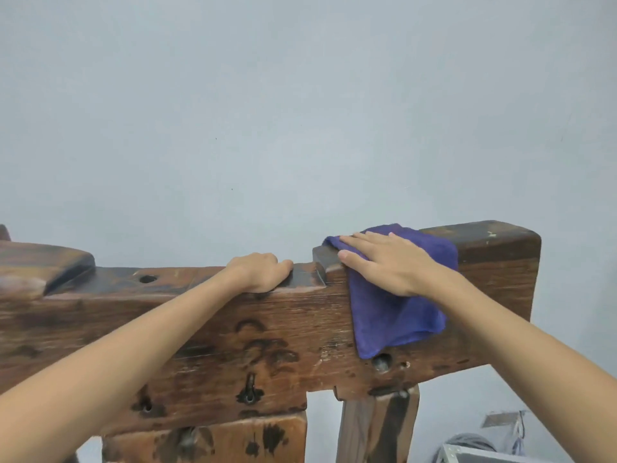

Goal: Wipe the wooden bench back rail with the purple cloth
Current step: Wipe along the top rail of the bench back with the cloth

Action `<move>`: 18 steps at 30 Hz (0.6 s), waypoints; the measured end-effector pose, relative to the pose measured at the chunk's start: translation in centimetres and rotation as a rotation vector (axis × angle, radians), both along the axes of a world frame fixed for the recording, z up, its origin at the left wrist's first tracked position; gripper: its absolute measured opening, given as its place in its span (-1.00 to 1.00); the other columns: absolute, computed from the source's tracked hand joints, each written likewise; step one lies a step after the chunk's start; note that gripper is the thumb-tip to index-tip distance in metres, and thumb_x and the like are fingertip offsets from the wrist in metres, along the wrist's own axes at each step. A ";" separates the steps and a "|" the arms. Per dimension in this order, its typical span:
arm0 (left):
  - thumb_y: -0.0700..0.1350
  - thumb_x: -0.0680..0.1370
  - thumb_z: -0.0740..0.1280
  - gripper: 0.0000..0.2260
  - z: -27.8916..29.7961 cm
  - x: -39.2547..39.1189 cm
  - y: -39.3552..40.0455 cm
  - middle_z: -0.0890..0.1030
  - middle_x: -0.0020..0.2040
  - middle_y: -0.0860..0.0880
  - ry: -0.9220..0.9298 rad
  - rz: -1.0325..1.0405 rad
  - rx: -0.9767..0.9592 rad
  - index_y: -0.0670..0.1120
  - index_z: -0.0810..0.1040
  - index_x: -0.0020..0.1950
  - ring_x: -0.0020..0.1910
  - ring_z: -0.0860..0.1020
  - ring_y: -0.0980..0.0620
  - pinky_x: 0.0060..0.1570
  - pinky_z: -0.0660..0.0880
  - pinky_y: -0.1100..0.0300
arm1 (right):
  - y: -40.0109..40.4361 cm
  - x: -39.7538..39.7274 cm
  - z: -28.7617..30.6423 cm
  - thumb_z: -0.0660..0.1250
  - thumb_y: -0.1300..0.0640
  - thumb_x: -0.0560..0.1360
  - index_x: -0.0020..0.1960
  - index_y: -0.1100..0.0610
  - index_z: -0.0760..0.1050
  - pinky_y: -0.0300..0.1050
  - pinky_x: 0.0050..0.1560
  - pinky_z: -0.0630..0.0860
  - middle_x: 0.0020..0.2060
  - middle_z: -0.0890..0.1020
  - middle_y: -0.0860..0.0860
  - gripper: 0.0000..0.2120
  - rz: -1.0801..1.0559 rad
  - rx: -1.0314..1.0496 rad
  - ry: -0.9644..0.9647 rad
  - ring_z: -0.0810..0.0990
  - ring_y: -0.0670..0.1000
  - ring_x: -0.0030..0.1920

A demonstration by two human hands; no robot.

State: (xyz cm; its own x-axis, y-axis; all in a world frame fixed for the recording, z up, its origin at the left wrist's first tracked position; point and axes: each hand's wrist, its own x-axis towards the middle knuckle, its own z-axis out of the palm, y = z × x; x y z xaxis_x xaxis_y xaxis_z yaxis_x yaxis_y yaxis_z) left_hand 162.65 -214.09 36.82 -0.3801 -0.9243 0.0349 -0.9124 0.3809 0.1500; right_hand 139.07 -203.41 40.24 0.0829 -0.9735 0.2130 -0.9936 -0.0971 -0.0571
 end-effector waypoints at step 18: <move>0.18 0.65 -0.13 -0.39 0.7 -3.9 -1.3 0.44 0.43 -0.22 0.136 0.003 0.081 -0.18 0.47 0.38 0.38 0.42 -0.18 0.36 0.30 -0.05 | -3.4 4.6 0.0 -0.27 -0.29 0.62 0.57 -0.13 0.28 0.17 0.53 0.09 0.57 0.33 -0.07 -0.34 0.036 0.081 -0.029 0.24 0.06 0.57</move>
